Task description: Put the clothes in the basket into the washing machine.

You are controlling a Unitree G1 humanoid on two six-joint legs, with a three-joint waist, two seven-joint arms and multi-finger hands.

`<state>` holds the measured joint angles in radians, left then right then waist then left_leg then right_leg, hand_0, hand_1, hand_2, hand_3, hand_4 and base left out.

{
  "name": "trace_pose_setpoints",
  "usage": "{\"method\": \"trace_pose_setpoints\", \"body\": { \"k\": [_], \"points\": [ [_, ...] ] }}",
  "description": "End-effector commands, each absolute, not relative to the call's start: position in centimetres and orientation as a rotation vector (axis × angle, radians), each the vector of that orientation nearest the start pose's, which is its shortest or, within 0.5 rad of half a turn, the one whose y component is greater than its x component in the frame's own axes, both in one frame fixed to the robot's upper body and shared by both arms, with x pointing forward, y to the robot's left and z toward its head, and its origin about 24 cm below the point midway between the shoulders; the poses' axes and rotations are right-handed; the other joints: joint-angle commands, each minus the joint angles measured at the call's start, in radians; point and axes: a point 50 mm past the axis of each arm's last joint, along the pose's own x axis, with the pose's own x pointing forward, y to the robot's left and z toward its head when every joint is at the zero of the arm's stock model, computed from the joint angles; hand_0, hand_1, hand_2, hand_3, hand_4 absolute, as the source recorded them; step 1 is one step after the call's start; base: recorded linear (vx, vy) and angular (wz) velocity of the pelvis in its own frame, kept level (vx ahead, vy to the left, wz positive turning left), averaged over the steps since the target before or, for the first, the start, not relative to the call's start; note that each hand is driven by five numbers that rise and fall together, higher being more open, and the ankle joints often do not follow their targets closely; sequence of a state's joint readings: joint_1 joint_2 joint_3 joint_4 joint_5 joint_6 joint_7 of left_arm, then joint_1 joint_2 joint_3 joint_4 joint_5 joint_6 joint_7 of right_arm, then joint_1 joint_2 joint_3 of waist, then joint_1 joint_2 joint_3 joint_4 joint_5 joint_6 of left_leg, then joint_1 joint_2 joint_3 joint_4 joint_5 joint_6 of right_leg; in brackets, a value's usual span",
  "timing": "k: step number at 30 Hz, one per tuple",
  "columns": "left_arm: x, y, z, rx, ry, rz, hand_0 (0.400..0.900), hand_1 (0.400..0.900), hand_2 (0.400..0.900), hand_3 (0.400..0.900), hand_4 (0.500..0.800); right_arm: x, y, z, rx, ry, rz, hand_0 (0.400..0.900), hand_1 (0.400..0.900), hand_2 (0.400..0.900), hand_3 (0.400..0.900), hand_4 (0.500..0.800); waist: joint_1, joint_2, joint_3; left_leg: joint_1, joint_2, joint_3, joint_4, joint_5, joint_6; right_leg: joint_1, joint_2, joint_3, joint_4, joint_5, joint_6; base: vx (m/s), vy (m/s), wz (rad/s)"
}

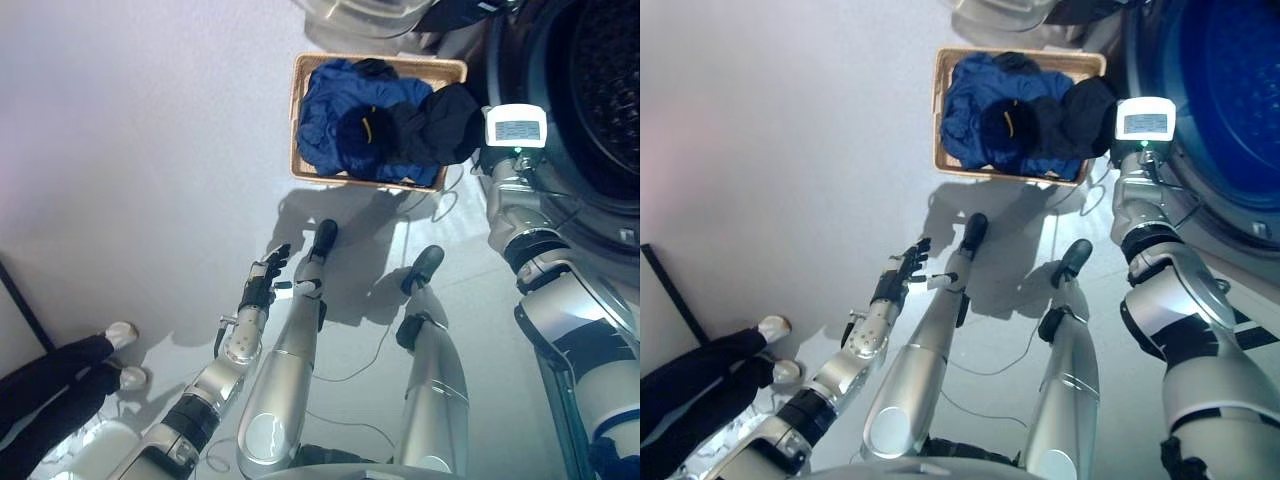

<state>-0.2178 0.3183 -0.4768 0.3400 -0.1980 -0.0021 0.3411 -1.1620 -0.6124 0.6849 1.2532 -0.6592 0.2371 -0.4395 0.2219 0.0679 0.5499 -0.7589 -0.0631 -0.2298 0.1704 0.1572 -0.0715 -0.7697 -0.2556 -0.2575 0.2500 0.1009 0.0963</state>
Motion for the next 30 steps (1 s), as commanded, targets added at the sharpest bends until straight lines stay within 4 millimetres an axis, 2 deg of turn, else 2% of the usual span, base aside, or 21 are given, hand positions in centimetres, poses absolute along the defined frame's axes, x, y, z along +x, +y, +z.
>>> {"method": "trace_pose_setpoints", "body": {
  "k": [1,5,11,15,19,20,22,25,30],
  "points": [
    [26.4,12.7,0.9,0.262,0.121,-0.097,0.900,0.900,0.900,0.900,0.800,39.1,-30.3,26.2,-1.874,-0.083,-0.787,0.900,0.900,0.900,0.900,0.800,0.019,0.093,-0.030,-0.032,-0.064,0.025,0.040,-0.102,0.050,-0.044,-0.001,0.027,0.113,-0.113,0.039,0.02,0.030,0.10],
    [26.7,12.0,1.6,0.254,0.090,-0.109,0.900,0.900,0.900,0.900,0.800,38.6,-30.7,28.0,-1.832,-0.128,-0.869,0.900,0.900,0.900,0.900,0.800,0.027,0.111,-0.030,-0.082,-0.079,0.023,0.055,-0.105,0.054,-0.101,-0.019,0.026,0.148,-0.121,0.042,0.02,0.023,0.10],
    [27.0,11.3,2.5,0.250,0.049,-0.131,0.900,0.900,0.900,0.900,0.800,38.4,-30.6,29.7,-1.808,-0.170,-0.926,0.900,0.900,0.900,0.900,0.800,0.040,0.141,-0.030,-0.136,-0.099,0.028,0.075,-0.108,0.058,-0.163,-0.040,0.041,0.185,-0.130,0.044,0.00,0.042,0.06],
    [27.2,10.9,3.2,0.242,0.013,-0.139,0.900,0.900,0.900,0.900,0.800,38.2,-30.9,29.9,-1.778,-0.167,-0.940,0.900,0.900,0.900,0.900,0.800,0.046,0.160,-0.030,-0.169,-0.106,0.033,0.081,-0.106,0.058,-0.204,-0.051,0.052,0.204,-0.133,0.045,-0.01,0.036,0.06],
    [27.3,10.5,3.5,0.221,0.001,-0.140,0.900,0.900,0.900,0.900,0.800,38.4,-31.0,29.0,-1.776,-0.134,-0.910,0.900,0.900,0.900,0.900,0.800,0.047,0.173,-0.030,-0.200,-0.115,0.035,0.088,-0.102,0.057,-0.234,-0.058,0.058,0.216,-0.134,0.045,-0.01,0.018,0.05],
    [27.3,10.5,3.6,0.217,-0.002,-0.137,0.900,0.900,0.900,0.900,0.800,38.4,-31.1,28.7,-1.776,-0.122,-0.902,0.773,0.773,0.773,0.773,0.724,0.047,0.174,-0.030,-0.207,-0.115,0.036,0.090,-0.101,0.057,-0.237,-0.060,0.056,0.217,-0.134,0.045,-0.01,0.008,0.04],
    [27.1,10.4,3.6,0.212,-0.003,-0.138,0.900,0.900,0.900,0.900,0.800,38.5,-31.1,28.2,-1.765,-0.107,-0.894,0.712,0.712,0.712,0.712,0.687,0.046,0.178,-0.030,-0.214,-0.118,0.034,0.091,-0.100,0.055,-0.247,-0.062,0.061,0.220,-0.133,0.046,0.00,0.000,0.00],
    [27.1,10.4,3.7,0.215,-0.011,-0.139,0.900,0.900,0.900,0.900,0.800,38.5,-31.3,27.5,-1.767,-0.084,-0.886,0.400,0.400,0.400,0.400,0.500,0.046,0.186,-0.030,-0.223,-0.121,0.034,0.092,-0.098,0.054,-0.257,-0.065,0.062,0.224,-0.133,0.046,-0.01,0.008,0.04],
    [27.1,10.0,3.8,0.224,-0.018,-0.149,0.900,0.900,0.900,0.900,0.800,38.3,-31.4,27.2,-1.753,-0.091,-0.920,0.400,0.400,0.400,0.400,0.500,0.045,0.197,-0.030,-0.231,-0.124,0.038,0.089,-0.093,0.050,-0.261,-0.067,0.065,0.220,-0.131,0.046,-0.01,0.001,0.03]
  ]
}}
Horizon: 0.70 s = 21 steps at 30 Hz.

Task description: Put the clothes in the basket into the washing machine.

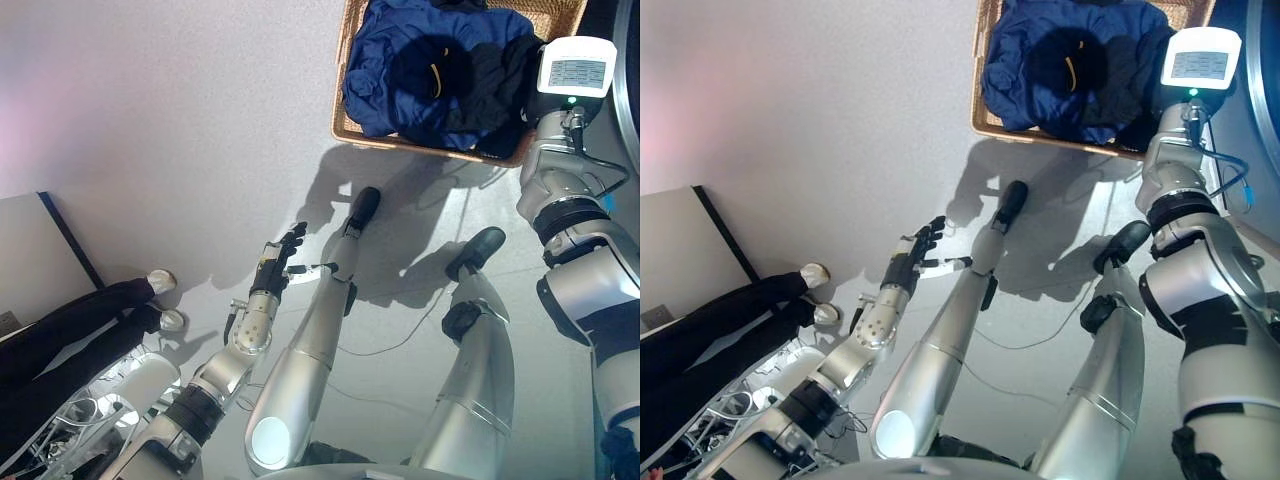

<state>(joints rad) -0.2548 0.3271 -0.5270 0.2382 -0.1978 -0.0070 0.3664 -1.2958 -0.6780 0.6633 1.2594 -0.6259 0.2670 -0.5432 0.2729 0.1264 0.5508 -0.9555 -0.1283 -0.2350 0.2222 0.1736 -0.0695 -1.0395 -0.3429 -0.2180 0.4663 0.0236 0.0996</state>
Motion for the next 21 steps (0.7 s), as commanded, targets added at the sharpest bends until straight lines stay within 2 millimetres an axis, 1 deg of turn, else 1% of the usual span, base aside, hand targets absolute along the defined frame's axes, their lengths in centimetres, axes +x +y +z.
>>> {"method": "trace_pose_setpoints", "body": {
  "k": [1,5,7,9,10,11,13,14,15,17,18,20,21],
  "points": [
    [27.2,10.0,3.8,0.228,-0.021,-0.149,0.900,0.900,0.900,0.900,0.800,38.3,-31.4,27.1,-1.747,-0.095,-0.926,0.400,0.400,0.400,0.400,0.500,-0.007,0.140,-0.031,-0.035,-0.059,0.043,0.038,-0.109,0.048,0.007,0.019,0.026,0.004,-0.053,0.042,0.00,0.000,0.00],
    [27.3,10.0,4.0,0.236,-0.030,-0.143,0.900,0.900,0.900,0.900,0.800,38.3,-31.1,27.3,-1.639,-0.142,-0.963,0.400,0.400,0.400,0.400,0.500,-0.016,0.140,-0.031,-0.029,-0.056,0.047,0.036,-0.109,0.047,0.014,0.020,0.032,-0.008,-0.046,0.044,0.00,0.016,-0.04],
    [27.5,10.1,4.2,0.236,-0.033,-0.132,0.900,0.900,0.900,0.900,0.800,38.5,-30.5,27.4,-1.487,-0.186,-0.973,0.400,0.400,0.400,0.400,0.500,-0.026,0.138,-0.031,-0.025,-0.051,0.051,0.033,-0.108,0.046,0.016,0.023,0.036,-0.016,-0.043,0.045,0.01,0.011,-0.08],
    [27.6,10.4,4.1,0.241,-0.025,-0.111,0.900,0.900,0.900,0.900,0.800,38.6,-29.7,27.5,-1.254,-0.247,-0.975,0.400,0.400,0.400,0.400,0.500,-0.039,0.127,-0.031,-0.018,-0.045,0.055,0.027,-0.109,0.045,0.021,0.029,0.043,-0.031,-0.038,0.046,0.03,0.005,-0.15],
    [27.7,10.5,4.0,0.243,-0.013,-0.097,0.900,0.900,0.900,0.900,0.800,38.7,-29.2,27.4,-1.083,-0.276,-0.962,0.400,0.400,0.400,0.400,0.500,-0.053,0.117,-0.031,-0.014,-0.040,0.063,0.025,-0.111,0.044,0.026,0.032,0.047,-0.042,-0.033,0.048,0.03,0.008,-0.22],
    [27.8,10.7,3.9,0.242,-0.008,-0.085,0.900,0.900,0.900,0.900,0.800,38.7,-29.0,27.2,-1.003,-0.283,-0.955,0.400,0.400,0.400,0.400,0.500,-0.062,0.110,-0.031,-0.009,-0.037,0.067,0.019,-0.112,0.044,0.030,0.036,0.048,-0.051,-0.030,0.048,0.03,0.022,-0.29],
    [27.9,10.9,3.8,0.243,0.005,-0.065,0.900,0.900,0.900,0.900,0.800,38.7,-28.1,27.4,-0.784,-0.340,-0.930,0.400,0.400,0.400,0.400,0.500,-0.079,0.095,-0.031,-0.008,-0.028,0.078,0.015,-0.112,0.044,0.033,0.044,0.055,-0.072,-0.018,0.049,0.03,0.026,-0.35],
    [27.9,11.1,3.6,0.239,0.017,-0.045,0.900,0.900,0.900,0.900,0.800,38.7,-27.3,27.5,-0.628,-0.381,-0.908,0.400,0.400,0.400,0.400,0.500,-0.095,0.083,-0.031,-0.005,-0.023,0.087,0.014,-0.115,0.043,0.038,0.050,0.062,-0.089,-0.009,0.050,-0.06,0.048,-0.35],
    [28.0,11.1,3.6,0.234,0.019,-0.037,0.900,0.900,0.900,0.900,0.800,38.6,-27.1,27.7,-0.521,-0.402,-0.902,0.400,0.400,0.400,0.400,0.500,-0.104,0.078,-0.031,-0.026,-0.020,0.097,0.011,-0.089,0.045,0.022,0.052,0.055,-0.110,0.027,0.042,-0.06,0.045,-0.36],
    [28.1,11.3,3.2,0.237,0.043,-0.018,0.900,0.900,0.900,0.900,0.800,38.3,-26.2,28.0,-0.250,-0.472,-0.879,0.400,0.400,0.400,0.400,0.500,-0.128,0.064,-0.031,-0.015,-0.011,0.113,0.009,-0.096,0.046,0.032,0.060,0.064,-0.130,0.032,0.043,-0.01,0.021,-0.33],
    [28.0,11.3,3.0,0.232,0.052,-0.013,0.900,0.900,0.900,0.900,0.800,38.1,-26.0,28.0,-0.181,-0.486,-0.878,0.400,0.400,0.400,0.400,0.500,-0.138,0.058,-0.031,-0.009,-0.009,0.119,0.010,-0.100,0.046,0.037,0.063,0.068,-0.138,0.035,0.043,0.04,0.021,-0.37],
    [27.9,11.4,2.6,0.225,0.074,-0.004,0.900,0.900,0.900,0.900,0.800,37.7,-25.7,28.0,0.025,-0.525,-0.864,0.400,0.400,0.400,0.400,0.500,-0.157,0.049,-0.031,0.007,-0.004,0.136,0.016,-0.111,0.047,0.054,0.072,0.081,-0.155,0.039,0.044,0.03,0.042,-0.39],
    [27.9,11.5,2.5,0.221,0.081,0.001,0.900,0.900,0.900,0.900,0.800,37.4,-25.2,28.4,0.120,-0.561,-0.850,0.400,0.400,0.400,0.400,0.500,-0.167,0.042,-0.031,0.015,-0.002,0.144,0.023,-0.119,0.048,0.063,0.077,0.088,-0.162,0.041,0.044,0.03,0.057,-0.42]
  ]
}}
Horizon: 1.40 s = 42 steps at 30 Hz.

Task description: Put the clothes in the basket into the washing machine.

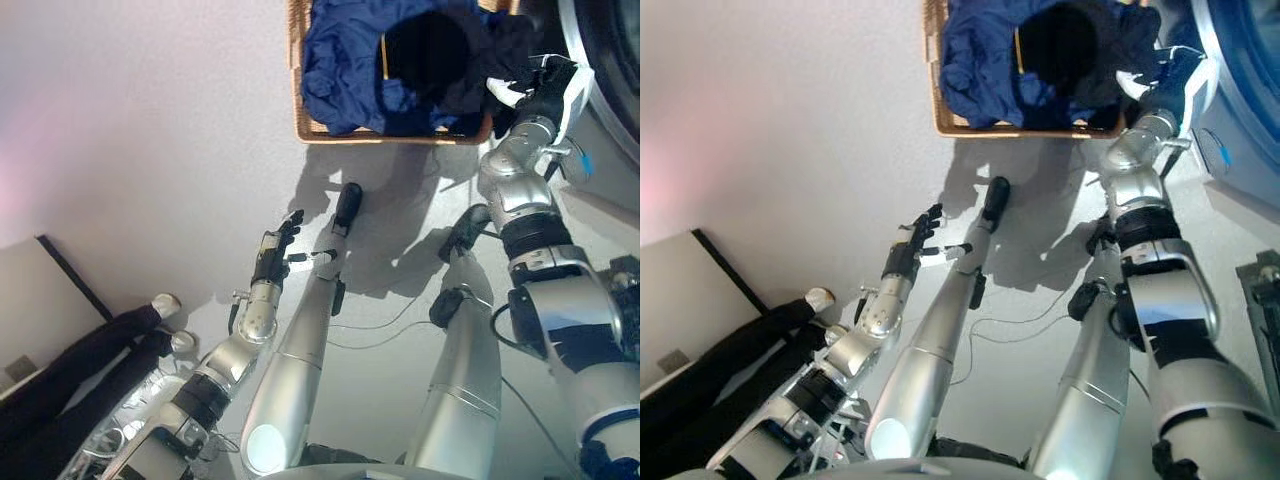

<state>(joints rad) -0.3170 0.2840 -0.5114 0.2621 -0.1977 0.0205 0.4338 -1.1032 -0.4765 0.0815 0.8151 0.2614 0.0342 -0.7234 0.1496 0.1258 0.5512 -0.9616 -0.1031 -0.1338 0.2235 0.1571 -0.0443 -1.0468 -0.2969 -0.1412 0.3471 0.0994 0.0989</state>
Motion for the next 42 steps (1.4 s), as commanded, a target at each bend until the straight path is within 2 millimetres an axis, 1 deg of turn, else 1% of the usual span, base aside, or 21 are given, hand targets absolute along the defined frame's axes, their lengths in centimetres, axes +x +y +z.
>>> {"method": "trace_pose_setpoints", "body": {
  "k": [1,2,4,6,8,10,14,15,19,20,24,26,27,29,32,35,36,42],
  "points": [
    [27.8,11.6,2.4,0.217,0.088,0.004,0.900,0.900,0.900,0.900,0.800,37.2,-25.3,28.5,0.216,-0.579,-0.845,0.400,0.400,0.400,0.400,0.500,-0.054,0.038,-0.031,0.030,-0.025,0.053,0.028,-0.110,0.023,0.081,0.035,0.020,-0.051,-0.031,0.045,0.03,0.043,-0.39],
    [27.7,11.6,2.2,0.216,0.096,0.004,0.900,0.900,0.900,0.900,0.800,37.1,-25.0,28.6,0.286,-0.597,-0.828,0.400,0.400,0.400,0.400,0.500,-0.061,0.034,-0.031,0.037,-0.024,0.061,0.035,-0.116,0.023,0.090,0.038,0.026,-0.058,-0.027,0.045,0.03,0.053,-0.39],
    [27.7,11.9,2.0,0.211,0.112,0.012,0.900,0.900,0.900,0.900,0.800,36.4,-24.8,29.9,0.448,-0.669,-0.796,0.400,0.400,0.400,0.400,0.500,-0.077,0.026,-0.031,0.059,-0.020,0.078,0.041,-0.129,0.023,0.109,0.045,0.040,-0.076,-0.021,0.045,0.02,0.063,-0.41],
    [27.6,12.2,1.8,0.208,0.128,0.014,0.900,0.900,0.900,0.900,0.800,36.3,-24.4,30.5,0.548,-0.693,-0.767,0.400,0.400,0.400,0.400,0.500,-0.086,0.020,-0.031,0.082,-0.016,0.096,0.041,-0.138,0.024,0.127,0.053,0.054,-0.092,-0.012,0.045,0.02,0.062,-0.40],
    [27.5,12.4,1.5,0.203,0.143,0.018,0.900,0.900,0.900,0.900,0.800,35.7,-24.0,32.0,0.706,-0.757,-0.723,0.400,0.400,0.400,0.400,0.500,-0.096,0.014,-0.031,0.108,-0.009,0.115,0.033,-0.145,0.024,0.151,0.062,0.070,-0.118,-0.004,0.046,0.03,0.030,-0.35],
    [27.4,12.5,1.2,0.197,0.164,0.015,0.900,0.900,0.900,0.900,0.800,35.6,-23.7,32.8,0.823,-0.781,-0.694,0.400,0.400,0.400,0.400,0.500,-0.100,0.012,-0.031,0.138,-0.005,0.127,0.023,-0.149,0.025,0.179,0.069,0.078,-0.138,0.001,0.047,0.03,0.028,-0.31],
    [27.2,12.5,0.8,0.197,0.188,-0.008,0.900,0.900,0.900,0.900,0.800,35.3,-23.4,35.1,0.961,-0.832,-0.603,0.400,0.400,0.400,0.400,0.500,-0.102,0.022,-0.031,0.213,-0.005,0.145,-0.019,-0.145,0.025,0.249,0.074,0.087,-0.177,0.011,0.049,0.04,0.004,-0.17],
    [27.3,12.7,0.7,0.197,0.193,-0.009,0.900,0.900,0.900,0.900,0.800,35.1,-23.3,35.9,0.996,-0.851,-0.582,0.400,0.400,0.400,0.400,0.500,-0.103,0.027,-0.031,0.226,-0.008,0.149,-0.031,-0.134,0.025,0.259,0.074,0.091,-0.187,0.023,0.050,0.03,0.033,-0.12],
    [27.2,13.2,0.5,0.187,0.205,-0.012,0.900,0.900,0.900,0.900,0.800,34.7,-23.2,37.6,1.140,-0.896,-0.531,0.400,0.400,0.400,0.400,0.500,-0.097,0.049,-0.031,0.283,-0.013,0.158,-0.054,-0.131,0.026,0.302,0.073,0.103,-0.199,0.026,0.050,0.05,0.010,-0.05],
    [27.1,13.2,0.4,0.187,0.211,-0.011,0.900,0.900,0.900,0.900,0.800,34.7,-23.3,37.7,1.162,-0.889,-0.529,0.400,0.400,0.400,0.400,0.500,-0.095,0.057,-0.031,0.302,-0.013,0.159,-0.059,-0.139,0.025,0.318,0.072,0.105,-0.197,0.016,0.050,0.07,-0.005,0.01],
    [26.8,13.1,-0.2,0.179,0.238,-0.030,0.900,0.900,0.900,0.900,0.800,34.7,-23.2,38.3,1.212,-0.876,-0.533,0.400,0.400,0.400,0.400,0.500,-0.092,0.080,-0.036,0.351,-0.021,0.162,-0.089,-0.131,0.023,0.358,0.066,0.105,-0.212,0.016,0.051,0.06,0.018,0.00],
    [26.6,13.2,-0.5,0.178,0.250,-0.035,0.900,0.900,0.900,0.900,0.800,34.3,-23.5,38.9,1.242,-0.897,-0.537,0.400,0.400,0.400,0.400,0.500,-0.089,0.089,-0.051,0.361,-0.027,0.164,-0.099,-0.122,0.025,0.366,0.062,0.108,-0.219,0.026,0.051,0.06,0.031,0.01],
    [26.4,13.2,-0.6,0.176,0.253,-0.040,0.900,0.900,0.900,0.900,0.800,34.2,-23.8,39.0,1.244,-0.905,-0.544,0.400,0.400,0.400,0.400,0.500,-0.087,0.095,-0.060,0.370,-0.029,0.164,-0.104,-0.129,0.025,0.371,0.061,0.109,-0.219,0.018,0.053,0.04,0.036,0.03],
    [26.2,13.4,-0.7,0.173,0.258,-0.037,0.900,0.900,0.900,0.900,0.800,33.8,-24.0,39.6,1.237,-0.929,-0.543,0.400,0.400,0.400,0.400,0.500,-0.086,0.100,-0.072,0.370,-0.035,0.166,-0.108,-0.122,0.027,0.371,0.053,0.115,-0.222,0.028,0.055,0.05,0.045,0.01],
    [26.1,13.6,-0.9,0.177,0.266,-0.028,0.900,0.900,0.900,0.900,0.800,34.3,-23.9,39.2,1.203,-0.899,-0.569,0.400,0.400,0.400,0.400,0.500,-0.080,0.100,-0.083,0.376,-0.039,0.174,-0.106,-0.128,0.031,0.372,0.050,0.121,-0.220,0.031,0.056,0.04,0.039,-0.09],
    [26.2,13.5,-0.8,0.180,0.259,-0.032,0.900,0.900,0.900,0.900,0.800,35.5,-24.0,37.7,1.181,-0.823,-0.591,0.400,0.400,0.400,0.400,0.500,-0.080,0.097,-0.084,0.371,-0.042,0.179,-0.095,-0.137,0.035,0.371,0.052,0.130,-0.223,0.033,0.054,0.02,0.019,-0.10],
    [26.3,13.4,-0.6,0.182,0.250,-0.035,0.900,0.900,0.900,0.900,0.800,36.0,-23.8,37.0,1.167,-0.788,-0.593,0.900,0.900,0.900,0.900,0.800,-0.080,0.095,-0.083,0.369,-0.042,0.183,-0.093,-0.138,0.035,0.370,0.053,0.133,-0.225,0.035,0.054,0.01,0.010,-0.09],
    [26.5,13.2,-0.5,0.177,0.244,-0.040,0.900,0.900,0.900,0.900,0.800,38.7,-23.0,32.7,1.131,-0.580,-0.609,0.900,0.900,0.900,0.900,0.800,-0.077,0.091,-0.072,0.364,-0.038,0.183,-0.077,-0.139,0.035,0.379,0.059,0.131,-0.221,0.034,0.049,0.00,-0.002,0.00]
  ]
}}
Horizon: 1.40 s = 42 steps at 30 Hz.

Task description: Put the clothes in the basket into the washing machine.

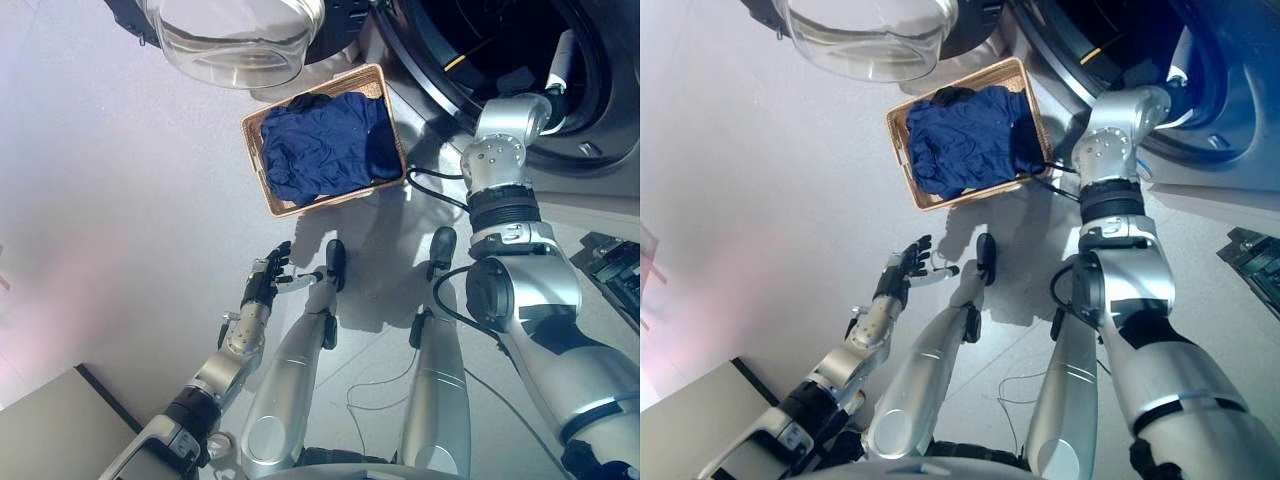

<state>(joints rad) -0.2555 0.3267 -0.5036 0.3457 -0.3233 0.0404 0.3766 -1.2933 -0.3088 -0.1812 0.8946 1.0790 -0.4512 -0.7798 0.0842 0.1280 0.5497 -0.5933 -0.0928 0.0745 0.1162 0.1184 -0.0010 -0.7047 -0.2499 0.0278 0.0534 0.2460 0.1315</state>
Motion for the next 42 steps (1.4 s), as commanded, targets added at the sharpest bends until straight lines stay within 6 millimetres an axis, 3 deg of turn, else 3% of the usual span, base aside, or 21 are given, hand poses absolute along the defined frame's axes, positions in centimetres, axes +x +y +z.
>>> {"method": "trace_pose_setpoints", "body": {
  "k": [1,8,10,13,14,17,20,22,23,26,30,32,37,42],
  "points": [
    [26.5,13.1,-0.5,0.177,0.244,-0.039,0.900,0.900,0.900,0.900,0.800,39.1,-22.7,32.0,1.115,-0.552,-0.605,0.900,0.900,0.900,0.900,0.800,-0.011,0.088,-0.069,-0.003,-0.048,-0.027,0.031,-0.100,-0.008,0.039,0.013,-0.038,0.073,-0.114,0.016,-0.01,-0.008,0.05],
    [26.7,13.0,-0.6,0.175,0.254,-0.027,0.900,0.900,0.900,0.900,0.800,39.9,-20.5,27.4,1.072,-0.441,-0.583,0.900,0.900,0.900,0.900,0.800,-0.024,0.062,-0.049,0.003,-0.041,-0.035,0.052,-0.102,-0.009,0.062,0.024,-0.050,0.082,-0.114,0.010,-0.03,-0.019,0.03],
    [26.6,13.0,-0.8,0.174,0.262,-0.021,0.900,0.900,0.900,0.900,0.800,39.7,-19.7,26.5,0.980,-0.427,-0.610,0.900,0.900,0.900,0.900,0.800,-0.031,0.050,-0.045,0.009,-0.039,-0.035,0.057,-0.104,-0.009,0.074,0.027,-0.051,0.080,-0.113,0.008,-0.02,-0.005,0.00],
    [26.3,13.2,-1.2,0.189,0.278,0.002,0.900,0.900,0.900,0.900,0.800,39.4,-17.2,24.0,0.711,-0.371,-0.640,0.900,0.900,0.900,0.900,0.800,-0.041,0.023,-0.045,0.032,-0.030,-0.040,0.070,-0.118,-0.005,0.106,0.033,-0.059,0.082,-0.117,0.005,-0.01,-0.001,-0.01],
    [26.2,13.2,-1.3,0.189,0.279,0.003,0.900,0.900,0.900,0.900,0.800,39.4,-17.2,24.0,0.709,-0.370,-0.641,0.900,0.900,0.900,0.900,0.800,-0.042,0.023,-0.045,0.033,-0.030,-0.040,0.070,-0.117,-0.005,0.109,0.033,-0.060,0.081,-0.117,0.006,-0.03,-0.009,0.04],
    [26.0,13.5,-1.3,0.202,0.270,0.020,0.900,0.900,0.900,0.900,0.800,39.2,-16.4,21.3,0.490,-0.305,-0.660,0.900,0.900,0.900,0.900,0.800,-0.048,0.005,-0.043,0.055,-0.029,-0.046,0.076,-0.114,-0.003,0.141,0.031,-0.067,0.078,-0.110,0.005,-0.04,-0.002,0.05],
    [25.9,13.7,-1.8,0.217,0.290,0.045,0.900,0.900,0.900,0.900,0.800,38.6,-16.2,17.2,0.288,-0.216,-0.664,0.900,0.900,0.900,0.900,0.800,-0.054,-0.016,-0.048,0.094,-0.021,-0.052,0.070,-0.113,-0.003,0.188,0.032,-0.080,0.066,-0.107,0.005,-0.01,-0.019,0.04],
    [25.9,13.9,-2.1,0.219,0.299,0.067,0.900,0.900,0.900,0.900,0.800,37.7,-16.2,13.2,0.189,-0.118,-0.644,0.900,0.900,0.900,0.900,0.800,-0.061,-0.036,-0.055,0.121,-0.017,-0.054,0.063,-0.112,-0.003,0.219,0.039,-0.089,0.056,-0.102,0.006,0.01,-0.033,-0.01],
    [25.9,14.3,-2.3,0.220,0.310,0.084,0.900,0.900,0.900,0.900,0.800,37.0,-16.7,10.5,0.063,-0.036,-0.603,0.900,0.900,0.900,0.900,0.800,-0.067,-0.051,-0.060,0.144,-0.012,-0.057,0.054,-0.110,-0.004,0.241,0.042,-0.095,0.047,-0.099,0.007,0.03,-0.056,-0.01],
    [25.4,15.7,-3.2,0.226,0.353,0.124,0.900,0.900,0.900,0.900,0.800,33.9,-19.3,3.7,-0.100,0.171,-0.570,0.900,0.900,0.900,0.900,0.800,-0.072,-0.086,-0.084,0.200,-0.002,-0.069,0.020,-0.104,-0.006,0.298,0.054,-0.113,0.021,-0.098,0.009,0.05,-0.084,0.05],
    [24.2,18.3,-4.7,0.227,0.431,0.188,0.900,0.900,0.900,0.900,0.800,29.0,-23.6,-1.8,-0.291,0.362,-0.583,0.900,0.900,0.900,0.900,0.800,-0.072,-0.111,-0.131,0.277,0.015,-0.089,-0.023,-0.094,-0.010,0.379,0.065,-0.136,0.002,-0.112,0.011,0.07,-0.085,0.10],
    [23.2,19.1,-5.8,0.230,0.489,0.205,0.900,0.900,0.900,0.900,0.800,26.5,-24.6,-4.3,-0.293,0.475,-0.583,0.900,0.900,0.900,0.900,0.800,-0.073,-0.117,-0.150,0.315,0.019,-0.095,-0.035,-0.095,-0.011,0.416,0.068,-0.146,0.000,-0.123,0.010,0.07,-0.076,0.11],
    [20.6,21.4,-8.5,0.267,0.640,0.249,0.900,0.900,0.900,0.900,0.800,22.3,-26.3,-7.6,-0.420,0.653,-0.500,0.900,0.900,0.900,0.900,0.800,-0.070,-0.130,-0.211,0.404,0.031,-0.096,-0.080,-0.093,-0.014,0.491,0.086,-0.157,-0.023,-0.139,0.006,0.06,-0.074,0.01],
    [18.9,22.9,-9.7,0.293,0.721,0.274,0.900,0.900,0.900,0.900,0.800,20.1,-27.3,-9.2,-0.529,0.767,-0.433,0.900,0.900,0.900,0.900,0.800,-0.066,-0.135,-0.275,0.472,0.044,-0.092,-0.123,-0.085,-0.020,0.554,0.104,-0.163,-0.050,-0.148,0.005,0.05,-0.057,0.01]
  ]
}}
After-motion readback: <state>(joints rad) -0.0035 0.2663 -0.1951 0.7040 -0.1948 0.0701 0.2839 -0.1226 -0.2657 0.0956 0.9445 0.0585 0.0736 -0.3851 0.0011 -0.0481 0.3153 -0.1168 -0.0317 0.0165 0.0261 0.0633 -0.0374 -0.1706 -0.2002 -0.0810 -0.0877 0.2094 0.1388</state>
